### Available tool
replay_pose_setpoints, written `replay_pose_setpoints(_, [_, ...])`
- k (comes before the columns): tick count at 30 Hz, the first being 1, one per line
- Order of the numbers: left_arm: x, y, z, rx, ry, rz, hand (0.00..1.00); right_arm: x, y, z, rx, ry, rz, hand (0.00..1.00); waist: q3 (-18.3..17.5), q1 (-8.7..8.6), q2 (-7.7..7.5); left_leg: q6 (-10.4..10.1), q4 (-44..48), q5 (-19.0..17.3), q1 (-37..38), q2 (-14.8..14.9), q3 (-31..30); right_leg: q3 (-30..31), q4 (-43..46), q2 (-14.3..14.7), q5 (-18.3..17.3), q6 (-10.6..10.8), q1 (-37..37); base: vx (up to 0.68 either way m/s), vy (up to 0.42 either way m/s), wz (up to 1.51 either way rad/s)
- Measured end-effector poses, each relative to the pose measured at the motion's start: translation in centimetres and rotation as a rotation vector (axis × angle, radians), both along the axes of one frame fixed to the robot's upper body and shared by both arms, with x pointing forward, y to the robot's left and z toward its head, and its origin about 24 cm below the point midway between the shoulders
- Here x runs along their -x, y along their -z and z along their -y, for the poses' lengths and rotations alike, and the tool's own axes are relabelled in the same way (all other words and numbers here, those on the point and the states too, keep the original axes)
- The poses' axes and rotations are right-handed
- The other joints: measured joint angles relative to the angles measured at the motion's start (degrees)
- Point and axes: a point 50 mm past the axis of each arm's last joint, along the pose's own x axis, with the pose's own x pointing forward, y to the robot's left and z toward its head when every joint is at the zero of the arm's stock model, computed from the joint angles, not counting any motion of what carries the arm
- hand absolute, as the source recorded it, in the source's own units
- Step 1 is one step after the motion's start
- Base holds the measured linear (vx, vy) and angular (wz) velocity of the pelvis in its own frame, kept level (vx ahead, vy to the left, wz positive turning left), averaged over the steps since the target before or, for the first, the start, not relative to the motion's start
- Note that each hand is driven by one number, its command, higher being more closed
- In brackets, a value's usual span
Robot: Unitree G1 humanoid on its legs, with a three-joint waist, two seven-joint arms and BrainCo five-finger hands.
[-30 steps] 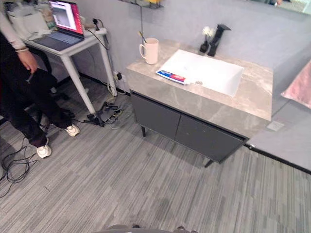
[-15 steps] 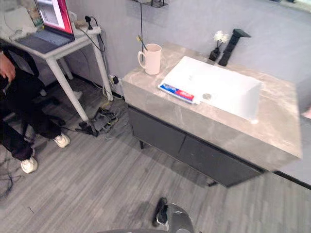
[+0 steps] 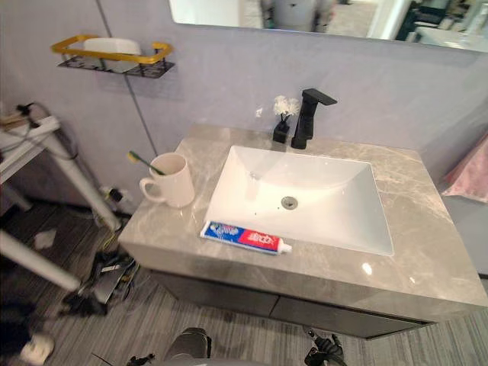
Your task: Organize washtable
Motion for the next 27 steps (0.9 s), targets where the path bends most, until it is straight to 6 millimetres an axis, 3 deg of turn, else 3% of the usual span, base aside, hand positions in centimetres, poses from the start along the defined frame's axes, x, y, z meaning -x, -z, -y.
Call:
replay_pose_setpoints(1, [-0.4, -0.2, -0.8, -0.024, 0.009, 0.011, 0.00, 0.0, 0.1, -0.7, -0.018, 0.006, -0.003, 0.00, -0.44, -0.56, -2.33, 0.22, -0.39, -0.07, -0.12, -1.18, 0.94, 1.40, 0.10, -1.60, 0.73, 0.15, -1.16, 0.29, 0.378, -0.65])
replay_pose_setpoints(3, [-0.5, -0.3, -1.2, -0.037, 0.010, 0.013, 0.00, 0.6, 0.4, -1.1, -0.033, 0.016, -0.032, 0.00, -0.64, 0.07, -3.31, 0.35, -0.22, -0.14, -0.01, -1.79, 2.44, 4.41, 0.45, -2.51, 2.66, 0.68, -2.22, 0.21, 0.334, -0.50])
replay_pose_setpoints(7, [0.5, 0.0, -1.0, -0.030, 0.007, -0.025, 0.00, 1.9, 0.8, -0.8, -0.045, 0.067, -0.081, 0.00, -0.86, -0.11, -3.03, 0.63, -3.59, 0.02, 4.59, -1.90, 6.32, 10.39, 2.79, -3.39, 6.67, 3.63, -3.41, 0.09, 0.205, -0.53])
replay_pose_setpoints(10, [0.5, 0.1, -0.7, -0.026, 0.046, -0.038, 0.00, 2.8, 1.0, -0.3, -0.047, 0.095, -0.116, 0.00, -2.20, -0.42, -1.92, 2.78, -9.00, 1.42, 5.82, -1.94, 8.27, 11.73, 2.84, -3.50, 9.54, 4.73, -6.05, -0.01, 0.072, -0.38])
replay_pose_setpoints(11, [0.3, 0.1, -0.5, -0.022, 0.066, -0.039, 0.00, 3.2, 1.1, 0.0, -0.051, 0.107, -0.133, 0.00, -2.37, -0.98, -1.76, 3.20, -11.50, 2.50, 6.68, -2.10, 8.62, 11.78, 2.86, -3.61, 11.06, 6.11, -6.82, -0.03, 0.060, -0.18])
replay_pose_setpoints(12, [0.4, 0.2, -0.3, -0.020, 0.080, -0.046, 0.00, 3.5, 1.1, 0.1, -0.052, 0.124, -0.140, 0.00, -2.33, -1.68, -1.35, 3.38, -13.15, 3.62, 7.22, -2.33, 9.02, 11.82, 3.22, -3.81, 12.00, 6.01, -7.48, -0.07, 0.089, -0.26])
replay_pose_setpoints(17, [0.0, 0.2, -0.2, -0.031, 0.184, -0.061, 0.00, 2.9, 0.9, 0.3, -0.033, 0.082, -0.122, 0.00, -2.01, -2.49, -1.24, 4.53, -19.48, 7.30, 9.18, -3.23, 13.48, 12.48, 3.42, -5.67, 13.92, 6.62, -11.06, -0.10, 0.018, -0.39])
replay_pose_setpoints(18, [-0.1, 0.2, -0.2, -0.039, 0.219, -0.064, 0.00, 2.6, 0.9, 0.3, -0.026, 0.061, -0.117, 0.00, -1.90, -2.41, -1.10, 4.70, -19.26, 7.44, 8.62, -2.86, 14.72, 10.69, 3.45, -5.93, 14.91, 7.70, -12.27, -0.17, 0.041, -0.68])
replay_pose_setpoints(20, [-0.2, 0.2, -0.3, -0.047, 0.245, -0.065, 0.00, 2.3, 0.8, 0.3, -0.016, 0.038, -0.111, 0.00, -1.92, -2.17, -0.96, 5.39, -19.52, 7.87, 8.03, -2.20, 16.54, 5.33, 3.42, -6.72, 16.47, 6.99, -13.68, -0.18, 0.019, -0.56])
replay_pose_setpoints(21, [-0.4, 0.1, -0.4, -0.048, 0.262, -0.057, 0.00, 2.0, 0.7, 0.6, -0.003, 0.020, -0.106, 0.00, -1.26, -1.90, 0.09, 5.99, -19.98, 8.31, 8.12, -1.63, 18.23, 3.24, 5.96, -7.61, 14.85, 5.06, -14.10, -0.25, -0.054, -0.38])
replay_pose_setpoints(22, [-0.4, 0.0, -0.9, -0.060, 0.276, -0.052, 0.00, 1.7, 0.7, 0.3, 0.003, -0.024, -0.109, 0.00, -1.20, -1.60, -1.28, 6.13, -20.19, 8.64, 8.47, -1.94, 19.16, 0.70, 14.69, -8.20, 10.92, 2.76, -14.98, -0.24, -0.081, -0.33])
replay_pose_setpoints(23, [-0.4, 0.0, -0.9, -0.062, 0.276, -0.053, 0.00, 1.8, 0.7, 0.2, 0.004, -0.041, -0.116, 0.00, -1.27, -1.44, -1.54, 5.92, -20.60, 8.81, 8.82, -1.96, 19.34, -1.17, 15.99, -8.64, 9.68, 2.48, -14.24, -0.16, -0.061, -0.20])
replay_pose_setpoints(24, [-0.3, 0.0, -1.0, -0.063, 0.279, -0.055, 0.00, 1.8, 0.7, 0.1, 0.007, -0.059, -0.122, 0.00, -1.31, -1.15, -1.67, 5.84, -21.09, 9.06, 9.14, -1.98, 19.38, -2.98, 15.57, -9.04, 9.34, 2.03, -13.20, -0.10, -0.064, -0.21])
replay_pose_setpoints(25, [-0.1, 0.0, -1.2, -0.070, 0.295, -0.063, 0.00, 1.8, 0.8, -0.2, 0.019, -0.104, -0.143, 0.00, -1.88, -0.47, -2.48, 4.86, -23.10, 9.67, 9.22, -2.60, 19.49, -6.39, 9.87, -9.96, 10.02, 2.07, -10.14, -0.10, -0.076, -0.25])
replay_pose_setpoints(27, [0.1, 0.0, -1.2, -0.067, 0.316, -0.066, 0.00, 2.0, 0.9, -0.3, 0.037, -0.158, -0.172, 0.00, -2.74, 0.23, -3.52, 3.06, -25.98, 10.95, 8.72, -2.99, 19.08, -7.21, 0.43, -9.42, 9.25, 2.54, -7.17, -0.09, -0.181, -0.31])
